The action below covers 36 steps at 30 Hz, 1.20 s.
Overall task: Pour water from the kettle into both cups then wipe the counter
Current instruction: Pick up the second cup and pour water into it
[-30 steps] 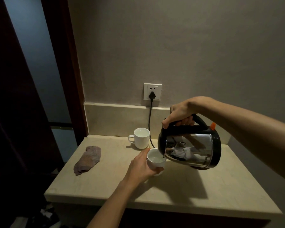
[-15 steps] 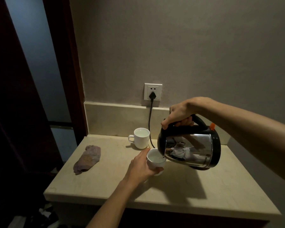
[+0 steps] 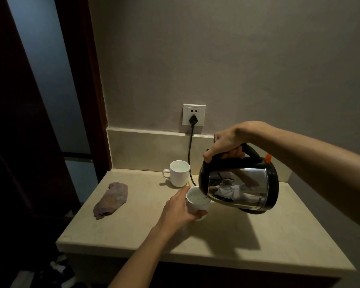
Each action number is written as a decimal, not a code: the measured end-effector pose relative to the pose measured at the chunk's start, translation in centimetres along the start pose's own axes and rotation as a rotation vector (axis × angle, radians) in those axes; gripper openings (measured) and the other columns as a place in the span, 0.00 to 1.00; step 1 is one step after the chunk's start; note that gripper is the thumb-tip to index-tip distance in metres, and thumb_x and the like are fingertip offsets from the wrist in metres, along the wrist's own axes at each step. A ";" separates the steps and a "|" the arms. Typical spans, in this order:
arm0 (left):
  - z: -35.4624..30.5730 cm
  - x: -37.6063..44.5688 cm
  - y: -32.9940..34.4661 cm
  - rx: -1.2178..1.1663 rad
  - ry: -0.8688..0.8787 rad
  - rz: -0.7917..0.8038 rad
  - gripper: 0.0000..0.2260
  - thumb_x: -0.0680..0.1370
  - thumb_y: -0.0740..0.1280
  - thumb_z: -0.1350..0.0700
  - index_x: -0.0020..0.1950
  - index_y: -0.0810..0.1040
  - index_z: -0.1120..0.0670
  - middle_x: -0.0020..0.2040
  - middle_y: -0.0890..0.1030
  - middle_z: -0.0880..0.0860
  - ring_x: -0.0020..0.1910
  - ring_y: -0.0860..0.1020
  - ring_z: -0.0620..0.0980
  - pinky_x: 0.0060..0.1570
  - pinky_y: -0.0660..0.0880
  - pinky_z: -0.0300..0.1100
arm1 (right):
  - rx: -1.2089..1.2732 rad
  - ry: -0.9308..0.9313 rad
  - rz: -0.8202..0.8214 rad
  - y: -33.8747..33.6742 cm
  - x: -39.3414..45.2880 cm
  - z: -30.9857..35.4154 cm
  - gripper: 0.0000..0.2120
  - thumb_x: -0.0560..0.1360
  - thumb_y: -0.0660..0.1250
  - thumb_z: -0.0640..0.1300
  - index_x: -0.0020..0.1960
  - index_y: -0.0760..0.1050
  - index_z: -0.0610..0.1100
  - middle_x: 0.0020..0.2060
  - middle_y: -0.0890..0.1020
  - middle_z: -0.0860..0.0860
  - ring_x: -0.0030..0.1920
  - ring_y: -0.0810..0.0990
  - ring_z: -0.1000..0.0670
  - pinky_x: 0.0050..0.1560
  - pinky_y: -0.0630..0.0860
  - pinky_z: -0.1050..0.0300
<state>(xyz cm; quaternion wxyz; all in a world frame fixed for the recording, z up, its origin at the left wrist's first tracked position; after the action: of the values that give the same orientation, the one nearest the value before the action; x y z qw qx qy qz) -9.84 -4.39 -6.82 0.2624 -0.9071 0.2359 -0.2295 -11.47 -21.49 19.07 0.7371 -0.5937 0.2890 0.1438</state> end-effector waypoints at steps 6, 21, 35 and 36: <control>0.0 0.0 -0.1 -0.003 0.000 0.010 0.32 0.64 0.80 0.35 0.64 0.72 0.37 0.59 0.80 0.37 0.56 0.79 0.39 0.52 0.79 0.39 | -0.014 0.020 -0.004 -0.1 0.4 0.2 0.21 0.58 0.71 0.66 0.24 0.76 0.48 0.25 0.71 0.51 0.23 0.68 0.52 0.28 0.69 0.61; -0.4 -0.2 -0.2 -0.038 -0.025 0.026 0.33 0.62 0.78 0.32 0.64 0.71 0.35 0.59 0.80 0.36 0.55 0.78 0.36 0.51 0.75 0.35 | -0.021 0.021 -0.007 -0.2 0.7 0.4 0.20 0.59 0.72 0.65 0.26 0.75 0.48 0.25 0.71 0.50 0.24 0.68 0.51 0.30 0.68 0.59; -0.6 -0.2 -0.4 0.025 -0.024 0.020 0.32 0.63 0.79 0.33 0.64 0.70 0.36 0.58 0.80 0.37 0.52 0.78 0.37 0.44 0.70 0.27 | 0.104 -0.076 -0.025 0.1 -0.4 -1.6 0.20 0.72 0.69 0.60 0.29 0.74 0.48 0.25 0.70 0.51 0.23 0.67 0.52 0.27 0.67 0.61; -0.6 -0.1 -0.4 0.025 -0.025 0.019 0.33 0.63 0.79 0.34 0.64 0.70 0.36 0.58 0.80 0.37 0.52 0.78 0.37 0.44 0.70 0.27 | 0.127 -0.087 -0.026 0.1 -0.5 -1.8 0.20 0.72 0.69 0.60 0.29 0.74 0.48 0.25 0.70 0.51 0.23 0.67 0.52 0.27 0.66 0.61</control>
<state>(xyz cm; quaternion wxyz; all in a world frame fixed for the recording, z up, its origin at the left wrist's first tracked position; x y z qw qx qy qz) -10.15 -4.26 -6.21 0.2789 -0.9042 0.2384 -0.2186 -12.41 -23.07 19.03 0.7869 -0.5427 0.2574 0.1415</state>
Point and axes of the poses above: each hand's wrist, its own x-axis towards the middle knuckle, its own y-axis out of the palm, z = x × y, the point moved 2 cm from there along x, towards the middle knuckle
